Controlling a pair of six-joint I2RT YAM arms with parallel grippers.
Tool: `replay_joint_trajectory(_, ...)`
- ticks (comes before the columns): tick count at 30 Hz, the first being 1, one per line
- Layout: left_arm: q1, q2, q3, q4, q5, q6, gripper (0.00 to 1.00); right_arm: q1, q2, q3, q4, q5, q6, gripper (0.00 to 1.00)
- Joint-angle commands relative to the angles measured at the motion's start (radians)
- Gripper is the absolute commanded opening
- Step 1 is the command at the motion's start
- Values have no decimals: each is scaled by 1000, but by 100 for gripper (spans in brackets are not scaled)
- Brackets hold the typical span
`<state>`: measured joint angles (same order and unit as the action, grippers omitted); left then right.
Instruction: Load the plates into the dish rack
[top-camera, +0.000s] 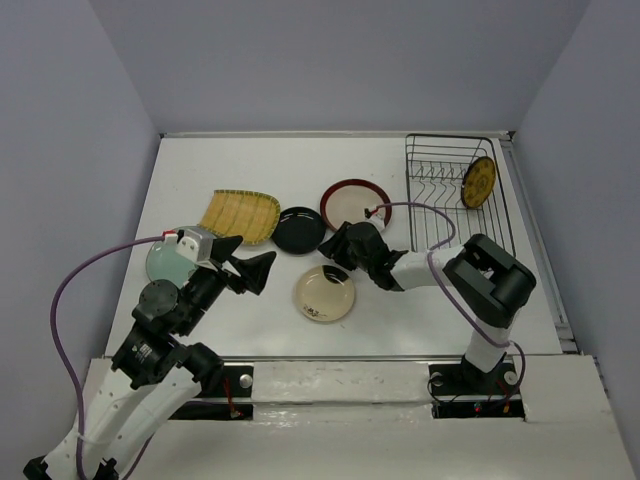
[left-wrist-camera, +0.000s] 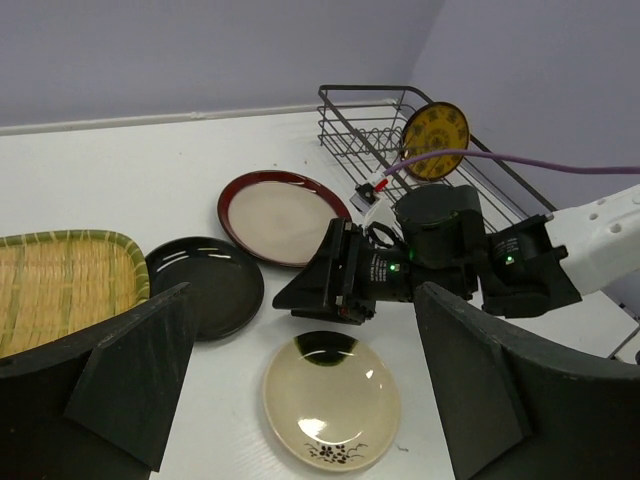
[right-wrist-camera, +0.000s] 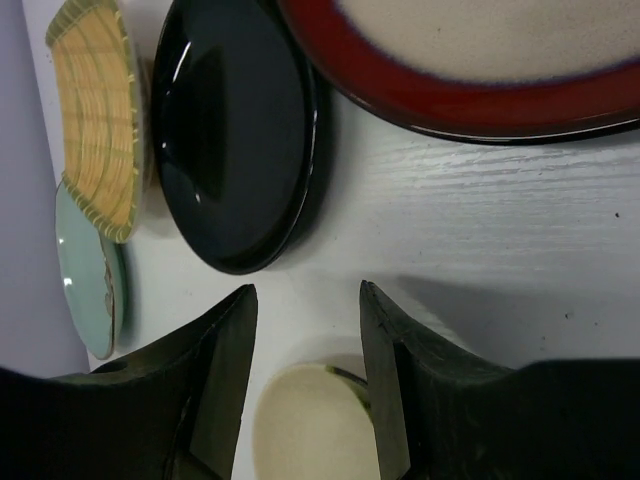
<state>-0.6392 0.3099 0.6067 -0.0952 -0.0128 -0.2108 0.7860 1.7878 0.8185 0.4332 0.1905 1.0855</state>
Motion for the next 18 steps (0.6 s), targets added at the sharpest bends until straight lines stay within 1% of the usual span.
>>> replay_joint_trajectory(1,4,11,39,42,-6,7,99,4,57,74,122,90,60,50)
replay_joint_trajectory(7,4,17,39,46,1,8,99,4,133,111,139,90,93,47)
replay_joint_trajectory(11,4,21,39,48,5,8,99,4,173,136,145,81,97,38)
replay_joint_trajectory(13,4,23,39,48,7,10,99,4,185,142,145,92,106,37)
replay_joint_trajectory(17,4,26,39,49,7,8,99,4,191,142,141,109,122,29)
replay_joint_trajectory(18,4,26,39,49,7,8,99,4,193,140,139,112,123,28)
